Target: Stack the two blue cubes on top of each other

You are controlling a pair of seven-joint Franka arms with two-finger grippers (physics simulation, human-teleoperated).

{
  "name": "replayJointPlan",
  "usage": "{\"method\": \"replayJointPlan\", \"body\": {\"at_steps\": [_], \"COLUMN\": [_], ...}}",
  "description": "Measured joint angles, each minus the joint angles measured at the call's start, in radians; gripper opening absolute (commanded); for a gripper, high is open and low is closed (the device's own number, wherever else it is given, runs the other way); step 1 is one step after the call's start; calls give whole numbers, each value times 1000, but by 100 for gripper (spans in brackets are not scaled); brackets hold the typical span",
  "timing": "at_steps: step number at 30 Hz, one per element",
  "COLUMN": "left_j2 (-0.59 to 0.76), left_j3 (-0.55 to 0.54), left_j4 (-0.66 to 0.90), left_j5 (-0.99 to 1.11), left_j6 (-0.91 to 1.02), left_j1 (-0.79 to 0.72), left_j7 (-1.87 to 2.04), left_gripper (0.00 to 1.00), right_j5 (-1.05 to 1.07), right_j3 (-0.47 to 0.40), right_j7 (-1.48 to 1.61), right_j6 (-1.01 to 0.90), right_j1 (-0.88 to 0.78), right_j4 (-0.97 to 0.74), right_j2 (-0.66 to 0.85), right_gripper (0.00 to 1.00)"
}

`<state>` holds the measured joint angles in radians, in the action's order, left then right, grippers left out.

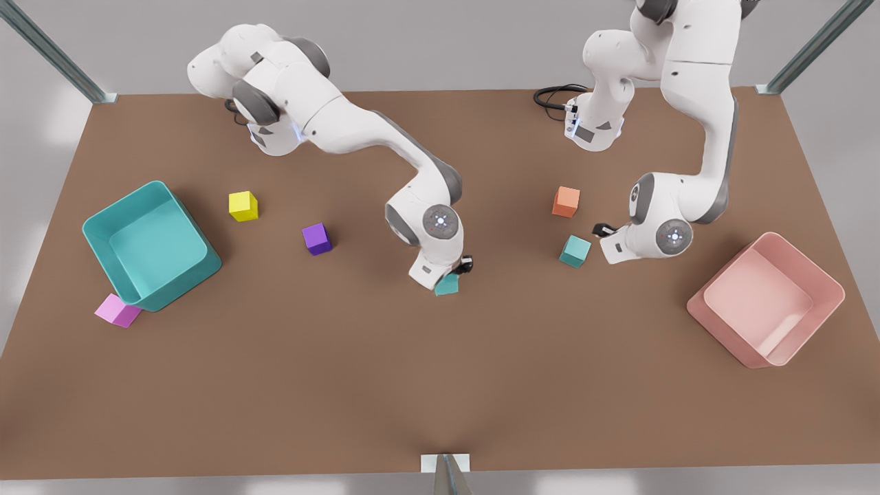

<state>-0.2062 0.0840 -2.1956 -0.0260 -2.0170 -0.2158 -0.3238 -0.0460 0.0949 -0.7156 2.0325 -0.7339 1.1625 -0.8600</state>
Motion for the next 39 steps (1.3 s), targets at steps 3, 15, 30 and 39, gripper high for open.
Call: {"method": "replayJointPlan", "body": {"at_steps": [3,15,30,39], "left_j2": [-4,-51,-145,-199], "left_j3": [-32,-81,-81,-80], "left_j4": [-23,-51,-74,-73], "left_j5": [-19,-33,-33,-26], "left_j6": [-42,-151,-228,-267], "left_j1": [-13,-40,-48,-54], "left_j7": [-10,-30,-29,-24], "left_gripper": [100,100,100,53], "right_j5": [-3,-11,60,-35], "right_j3": [-4,-1,-3,-3], "right_j7": [-140,-518,-355,99], "right_j6": [23,105,-226,-328], "right_j1": [-30,-32,690,752], "right_j4": [-15,-22,35,341], "right_j2": [-44,-104,128,615], "right_gripper": [59,100,100,100]}}
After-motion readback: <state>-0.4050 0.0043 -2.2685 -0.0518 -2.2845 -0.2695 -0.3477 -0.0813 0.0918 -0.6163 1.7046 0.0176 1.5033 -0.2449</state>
